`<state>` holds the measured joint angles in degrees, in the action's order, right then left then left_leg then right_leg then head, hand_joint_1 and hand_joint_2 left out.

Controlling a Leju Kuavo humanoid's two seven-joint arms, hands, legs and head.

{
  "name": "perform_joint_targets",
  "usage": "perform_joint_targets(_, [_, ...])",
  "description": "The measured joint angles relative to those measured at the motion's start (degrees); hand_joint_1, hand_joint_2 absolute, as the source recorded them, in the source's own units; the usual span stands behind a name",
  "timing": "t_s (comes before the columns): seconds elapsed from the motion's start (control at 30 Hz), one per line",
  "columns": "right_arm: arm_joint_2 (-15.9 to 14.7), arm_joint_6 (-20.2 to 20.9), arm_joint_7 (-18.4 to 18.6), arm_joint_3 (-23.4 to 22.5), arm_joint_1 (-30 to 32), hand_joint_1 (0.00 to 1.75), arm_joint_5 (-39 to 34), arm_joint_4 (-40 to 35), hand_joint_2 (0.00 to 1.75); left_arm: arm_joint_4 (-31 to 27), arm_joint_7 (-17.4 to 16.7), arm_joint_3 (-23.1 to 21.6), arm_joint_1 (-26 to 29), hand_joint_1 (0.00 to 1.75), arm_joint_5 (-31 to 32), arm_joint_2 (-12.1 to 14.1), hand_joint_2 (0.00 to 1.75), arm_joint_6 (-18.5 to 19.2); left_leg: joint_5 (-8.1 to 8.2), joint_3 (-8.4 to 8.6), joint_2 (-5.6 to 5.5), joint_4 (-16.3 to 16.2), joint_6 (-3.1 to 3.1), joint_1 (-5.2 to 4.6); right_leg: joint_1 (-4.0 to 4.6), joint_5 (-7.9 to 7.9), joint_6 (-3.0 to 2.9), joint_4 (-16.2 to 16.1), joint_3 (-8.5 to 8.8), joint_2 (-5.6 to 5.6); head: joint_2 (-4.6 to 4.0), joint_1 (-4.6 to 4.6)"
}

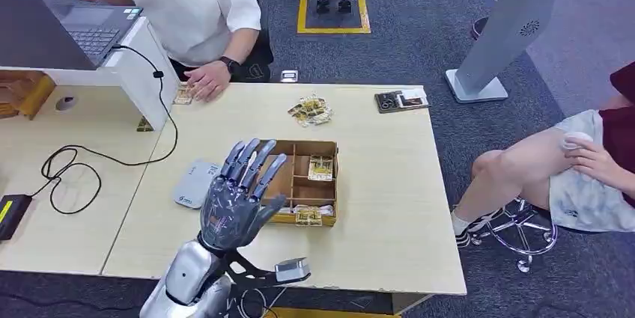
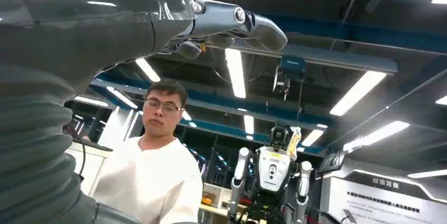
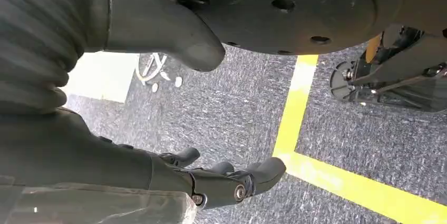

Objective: Pass the card to the sensor for recognition and then transmit it.

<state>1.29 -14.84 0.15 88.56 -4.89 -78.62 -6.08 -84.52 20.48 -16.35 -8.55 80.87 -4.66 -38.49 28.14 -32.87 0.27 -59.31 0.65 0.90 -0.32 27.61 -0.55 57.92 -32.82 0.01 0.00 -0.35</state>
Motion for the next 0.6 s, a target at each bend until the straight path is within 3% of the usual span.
perform_joint_targets(0.37, [0.0,0.1,-0.1,0.0,0.0,0.0,0.0,0.0,1.75,1.5,0.9,0.0,1.0,0.0,0.9,3.4,1.75,0.0,0.0,0.01,0.01,0.0,0.0,-0.01,-0.01,0.0,0.0,0.0,0.0,0.01,0.0,0.0])
perform_joint_targets(0.5, [0.0,0.1,-0.1,0.0,0.0,0.0,0.0,0.0,1.75,1.6,3.5,0.0,2.0,0.0,-0.4,4.0,1.75,0.0,0.01,0.0,0.01,0.0,0.0,-0.01,-0.01,0.0,0.0,0.0,0.0,0.01,0.0,0.0])
perform_joint_targets(0.6, [0.0,0.1,-0.2,0.0,0.0,0.0,-0.2,0.0,1.75,1.6,7.6,0.0,2.9,0.0,-2.1,4.2,1.75,0.0,0.01,0.0,0.01,0.0,0.0,-0.01,-0.01,0.0,0.0,0.0,-0.01,0.01,0.0,0.0])
